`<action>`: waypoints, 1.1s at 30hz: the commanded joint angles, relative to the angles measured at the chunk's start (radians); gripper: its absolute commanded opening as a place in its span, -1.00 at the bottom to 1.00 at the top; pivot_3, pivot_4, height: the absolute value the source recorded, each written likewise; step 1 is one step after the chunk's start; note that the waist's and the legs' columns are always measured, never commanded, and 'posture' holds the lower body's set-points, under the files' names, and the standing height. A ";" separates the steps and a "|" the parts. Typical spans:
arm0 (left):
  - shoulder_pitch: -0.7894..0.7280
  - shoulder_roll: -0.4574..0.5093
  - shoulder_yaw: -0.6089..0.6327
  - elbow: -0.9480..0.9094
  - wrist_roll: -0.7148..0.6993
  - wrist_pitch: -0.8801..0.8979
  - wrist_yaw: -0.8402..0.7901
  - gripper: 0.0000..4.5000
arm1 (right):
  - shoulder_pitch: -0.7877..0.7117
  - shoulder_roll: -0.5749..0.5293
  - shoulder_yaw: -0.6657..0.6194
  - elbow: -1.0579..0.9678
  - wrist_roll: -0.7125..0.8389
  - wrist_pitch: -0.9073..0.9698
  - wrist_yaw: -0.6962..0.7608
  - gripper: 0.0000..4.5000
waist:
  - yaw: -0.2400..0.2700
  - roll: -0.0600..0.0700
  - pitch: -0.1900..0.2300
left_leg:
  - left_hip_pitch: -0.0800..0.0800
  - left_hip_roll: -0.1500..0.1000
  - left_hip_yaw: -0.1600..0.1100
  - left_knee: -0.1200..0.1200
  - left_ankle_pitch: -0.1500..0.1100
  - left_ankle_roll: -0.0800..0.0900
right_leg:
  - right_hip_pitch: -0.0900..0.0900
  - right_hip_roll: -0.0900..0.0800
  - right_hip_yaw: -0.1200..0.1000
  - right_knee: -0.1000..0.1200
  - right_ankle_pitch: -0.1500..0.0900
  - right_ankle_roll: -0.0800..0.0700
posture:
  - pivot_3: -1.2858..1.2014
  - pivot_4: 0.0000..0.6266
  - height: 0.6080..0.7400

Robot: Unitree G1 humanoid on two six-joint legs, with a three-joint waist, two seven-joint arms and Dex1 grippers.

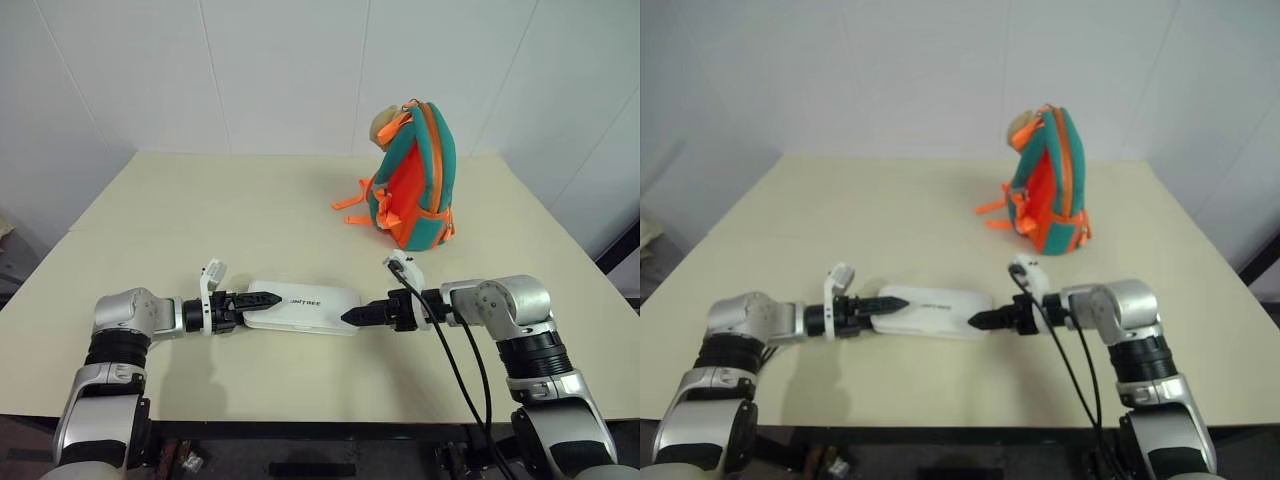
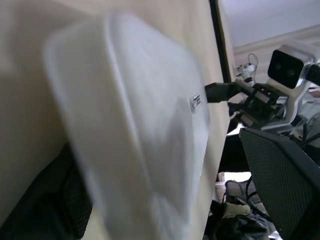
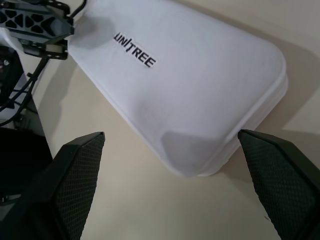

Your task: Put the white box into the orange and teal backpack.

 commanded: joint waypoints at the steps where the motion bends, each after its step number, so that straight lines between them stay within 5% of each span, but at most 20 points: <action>1: 0.003 -0.025 -0.019 0.029 0.010 0.007 0.003 0.99 | -0.005 -0.003 -0.010 -0.031 0.023 -0.014 0.003 1.00 | 0.000 0.000 0.000 | 0.000 0.000 0.000 0.000 0.000 0.000 | 0.000 0.000 0.000 0.000 0.000 0.000 | 0.03 -0.52 1.00; 5: -0.004 -0.014 -0.021 0.047 0.024 -0.015 -0.008 0.71 | 0.007 -0.012 -0.011 -0.042 0.025 -0.016 0.004 1.00 | -0.004 0.000 0.000 | 0.000 0.000 0.000 0.000 0.000 0.000 | 0.000 0.000 0.000 0.000 0.000 0.000 | 0.03 -0.52 1.00; 10: -0.008 0.018 -0.025 0.035 0.017 -0.006 -0.038 0.01 | 0.030 -0.025 -0.009 -0.061 0.022 -0.021 0.004 1.00 | -0.005 0.000 0.000 | 0.000 0.000 0.000 -0.001 0.000 0.000 | 0.000 0.000 0.000 -0.001 0.000 0.000 | 0.03 -0.52 1.00; 14: -0.008 0.034 -0.020 0.012 0.009 0.002 -0.050 -0.34 | 0.043 -0.031 -0.009 -0.068 0.020 -0.031 0.003 1.00 | -0.006 0.000 0.000 | 0.000 0.000 0.000 -0.001 0.000 0.000 | 0.000 0.000 0.000 0.000 0.000 0.000 | 0.03 -0.52 1.00; 20: 0.033 0.035 0.082 -0.098 -0.036 -0.055 -0.021 -0.35 | 0.096 -0.057 -0.016 -0.113 0.001 -0.109 0.000 1.00 | -0.009 0.000 0.000 | 0.000 0.000 0.000 -0.001 0.000 0.000 | -0.001 0.000 0.000 0.000 0.000 0.000 | 0.03 -0.52 1.00; 33: 0.318 0.059 0.349 -0.480 -0.168 -0.331 -0.033 -0.36 | 0.138 -0.092 -0.194 -0.092 -0.155 -0.626 -0.167 1.00 | -0.025 -0.001 0.000 | 0.000 0.001 0.001 -0.002 -0.001 -0.001 | -0.001 0.000 0.001 -0.003 0.000 0.000 | 0.03 -0.52 1.00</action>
